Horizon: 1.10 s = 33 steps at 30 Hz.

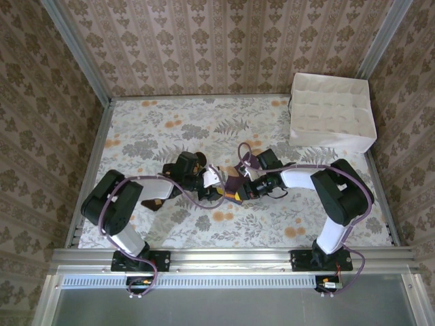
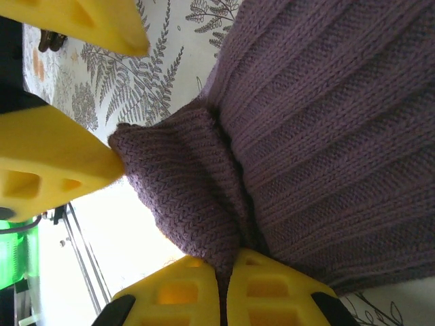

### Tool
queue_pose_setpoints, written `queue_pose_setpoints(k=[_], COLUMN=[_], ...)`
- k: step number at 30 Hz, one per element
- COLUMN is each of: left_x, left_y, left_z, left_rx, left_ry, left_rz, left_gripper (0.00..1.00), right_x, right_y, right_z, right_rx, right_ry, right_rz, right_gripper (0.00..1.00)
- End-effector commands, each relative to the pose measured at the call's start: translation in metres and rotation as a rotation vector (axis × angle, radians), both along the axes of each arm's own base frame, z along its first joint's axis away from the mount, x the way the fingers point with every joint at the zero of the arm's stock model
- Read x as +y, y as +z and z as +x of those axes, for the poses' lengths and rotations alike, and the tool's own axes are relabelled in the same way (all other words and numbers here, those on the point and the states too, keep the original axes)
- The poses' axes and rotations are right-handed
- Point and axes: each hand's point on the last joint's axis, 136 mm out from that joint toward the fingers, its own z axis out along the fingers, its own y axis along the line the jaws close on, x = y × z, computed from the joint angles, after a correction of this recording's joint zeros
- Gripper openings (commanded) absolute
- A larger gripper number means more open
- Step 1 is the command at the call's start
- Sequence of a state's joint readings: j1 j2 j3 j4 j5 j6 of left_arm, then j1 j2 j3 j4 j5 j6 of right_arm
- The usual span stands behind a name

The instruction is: Roll the socks

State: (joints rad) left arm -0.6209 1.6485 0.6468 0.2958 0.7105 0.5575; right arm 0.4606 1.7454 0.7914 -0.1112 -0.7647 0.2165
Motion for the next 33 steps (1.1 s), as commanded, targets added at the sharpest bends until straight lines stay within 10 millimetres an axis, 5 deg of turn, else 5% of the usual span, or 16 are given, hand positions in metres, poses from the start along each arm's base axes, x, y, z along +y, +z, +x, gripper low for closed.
queue_pose_setpoints(k=[1,11,21,25,30,33], left_x=[-0.011,-0.013,-0.006,-0.008,-0.009,-0.003], left_y=[0.003,-0.015,-0.008,-0.010,-0.011,-0.016], left_z=[-0.005,-0.027,-0.044,-0.042,-0.034,-0.027], left_rx=[0.000,0.116,0.154,0.170,0.209,0.282], left_ry=[-0.062,-0.097,-0.082,-0.074,-0.038,0.020], left_rz=[-0.034,-0.002,-0.037,-0.030,-0.002,0.054], left_gripper=[0.46,0.36,0.43,0.33,0.06,0.00], right_x=[-0.017,-0.018,-0.023,-0.023,-0.025,-0.027], right_y=[-0.026,-0.023,-0.026,-0.024,-0.015,-0.003], right_z=[-0.013,-0.011,-0.010,-0.011,-0.012,-0.013], right_rx=[0.120,0.140,0.160,0.165,0.143,0.134], right_ry=[-0.043,-0.067,-0.100,-0.102,-0.105,-0.118], right_rz=[-0.101,-0.074,-0.096,-0.094,-0.091,-0.097], right_gripper=[0.00,0.00,0.00,0.00,0.00,0.09])
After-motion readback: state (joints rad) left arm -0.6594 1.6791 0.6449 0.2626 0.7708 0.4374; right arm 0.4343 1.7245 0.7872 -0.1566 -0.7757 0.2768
